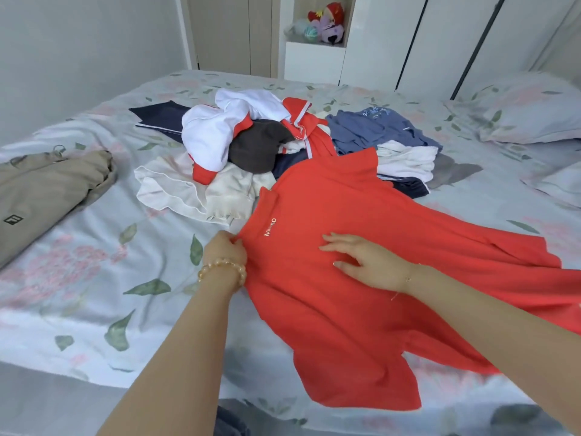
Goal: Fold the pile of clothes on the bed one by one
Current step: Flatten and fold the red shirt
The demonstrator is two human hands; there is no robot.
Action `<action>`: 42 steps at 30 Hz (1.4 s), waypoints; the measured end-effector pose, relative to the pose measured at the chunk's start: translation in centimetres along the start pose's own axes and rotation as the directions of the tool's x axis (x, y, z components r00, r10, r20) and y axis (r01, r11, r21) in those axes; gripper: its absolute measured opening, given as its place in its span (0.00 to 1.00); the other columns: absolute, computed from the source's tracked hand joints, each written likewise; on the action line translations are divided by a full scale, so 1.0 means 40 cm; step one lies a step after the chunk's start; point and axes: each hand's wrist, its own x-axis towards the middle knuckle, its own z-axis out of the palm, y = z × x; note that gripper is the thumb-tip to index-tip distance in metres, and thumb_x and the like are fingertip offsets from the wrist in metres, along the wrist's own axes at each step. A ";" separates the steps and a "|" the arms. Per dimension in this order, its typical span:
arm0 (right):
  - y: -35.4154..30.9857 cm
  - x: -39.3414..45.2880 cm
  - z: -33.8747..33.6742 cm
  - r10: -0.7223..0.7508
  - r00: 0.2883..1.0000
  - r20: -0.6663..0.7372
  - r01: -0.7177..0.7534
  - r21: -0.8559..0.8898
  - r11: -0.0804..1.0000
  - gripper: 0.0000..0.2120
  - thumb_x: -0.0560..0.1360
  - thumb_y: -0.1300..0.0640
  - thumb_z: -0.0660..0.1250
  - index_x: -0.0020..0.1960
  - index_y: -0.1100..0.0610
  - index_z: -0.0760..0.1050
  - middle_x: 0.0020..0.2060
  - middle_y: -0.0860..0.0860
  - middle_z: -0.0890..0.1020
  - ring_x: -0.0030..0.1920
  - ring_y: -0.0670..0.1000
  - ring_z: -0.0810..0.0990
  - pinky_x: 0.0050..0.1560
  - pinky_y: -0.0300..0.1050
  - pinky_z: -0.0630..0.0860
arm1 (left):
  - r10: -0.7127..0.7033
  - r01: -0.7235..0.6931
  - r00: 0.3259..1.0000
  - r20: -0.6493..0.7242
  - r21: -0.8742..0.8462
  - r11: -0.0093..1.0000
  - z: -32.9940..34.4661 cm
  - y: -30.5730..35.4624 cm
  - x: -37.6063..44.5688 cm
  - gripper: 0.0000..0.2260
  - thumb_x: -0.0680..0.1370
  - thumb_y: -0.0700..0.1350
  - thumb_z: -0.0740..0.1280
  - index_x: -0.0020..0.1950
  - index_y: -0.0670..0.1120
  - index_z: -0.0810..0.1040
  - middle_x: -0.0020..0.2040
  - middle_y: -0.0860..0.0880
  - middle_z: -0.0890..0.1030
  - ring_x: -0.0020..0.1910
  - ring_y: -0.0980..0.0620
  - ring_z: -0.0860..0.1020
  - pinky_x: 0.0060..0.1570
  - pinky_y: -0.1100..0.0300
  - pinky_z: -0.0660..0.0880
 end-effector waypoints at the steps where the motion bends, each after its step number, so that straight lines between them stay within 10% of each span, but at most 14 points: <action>1: 0.000 -0.044 -0.001 0.008 1.000 -0.009 -0.008 -0.004 1.000 0.20 0.80 0.58 0.63 0.71 0.49 0.70 0.73 0.47 0.66 0.74 0.43 0.60 0.71 0.30 0.51 | -0.003 0.004 1.000 -0.019 0.060 0.998 0.002 0.003 -0.012 0.13 0.80 0.43 0.61 0.64 0.42 0.73 0.62 0.39 0.76 0.62 0.39 0.74 0.60 0.53 0.67; 7: 0.044 -0.293 -0.039 0.092 0.992 -0.089 -0.095 -0.029 0.995 0.16 0.79 0.57 0.65 0.66 0.48 0.75 0.67 0.44 0.73 0.68 0.42 0.68 0.70 0.33 0.59 | 0.330 -0.251 0.933 -0.140 0.402 0.880 0.040 0.091 -0.110 0.24 0.75 0.39 0.64 0.70 0.49 0.66 0.69 0.44 0.65 0.67 0.41 0.64 0.62 0.44 0.64; 13: 0.147 -0.453 -0.107 0.269 0.918 -0.291 -0.263 0.062 0.963 0.13 0.76 0.62 0.68 0.60 0.52 0.79 0.60 0.46 0.79 0.62 0.46 0.76 0.65 0.42 0.70 | 0.617 -0.685 0.728 0.297 0.324 0.652 0.189 0.219 -0.254 0.17 0.77 0.51 0.64 0.67 0.55 0.71 0.69 0.53 0.67 0.69 0.49 0.62 0.65 0.48 0.62; 21: 0.390 -0.528 -0.218 0.562 0.636 -0.529 -0.472 0.309 0.826 0.10 0.75 0.66 0.67 0.54 0.58 0.81 0.54 0.52 0.82 0.57 0.51 0.77 0.57 0.33 0.65 | 0.651 -0.818 0.568 0.504 0.257 0.515 0.392 0.382 -0.299 0.13 0.79 0.51 0.62 0.64 0.55 0.73 0.66 0.55 0.71 0.68 0.51 0.65 0.64 0.51 0.64; 31: 0.726 -0.506 -0.273 0.820 0.488 -0.300 -0.732 0.371 0.572 0.24 0.71 0.46 0.73 0.60 0.59 0.76 0.56 0.57 0.78 0.57 0.59 0.76 0.57 0.49 0.73 | 0.670 -0.886 0.462 0.581 0.333 0.322 0.663 0.693 -0.124 0.13 0.80 0.49 0.61 0.64 0.53 0.73 0.62 0.49 0.75 0.63 0.46 0.71 0.61 0.47 0.70; 36: 0.774 -0.497 -0.265 0.801 0.437 -0.408 -0.655 0.466 0.595 0.22 0.68 0.50 0.77 0.46 0.69 0.78 0.44 0.64 0.81 0.47 0.62 0.79 0.48 0.53 0.75 | 0.530 -0.847 0.530 0.662 0.384 0.366 0.719 0.710 -0.055 0.10 0.75 0.55 0.69 0.51 0.52 0.78 0.51 0.53 0.78 0.53 0.49 0.77 0.56 0.51 0.73; 42: 0.805 -0.489 -0.277 0.715 0.382 -0.585 -0.460 0.550 0.697 0.13 0.73 0.54 0.73 0.32 0.55 0.73 0.31 0.48 0.78 0.37 0.50 0.78 0.40 0.45 0.72 | 0.686 -0.823 0.533 0.495 0.118 0.555 0.701 0.717 -0.030 0.11 0.76 0.48 0.70 0.37 0.48 0.71 0.34 0.50 0.76 0.35 0.52 0.72 0.40 0.56 0.67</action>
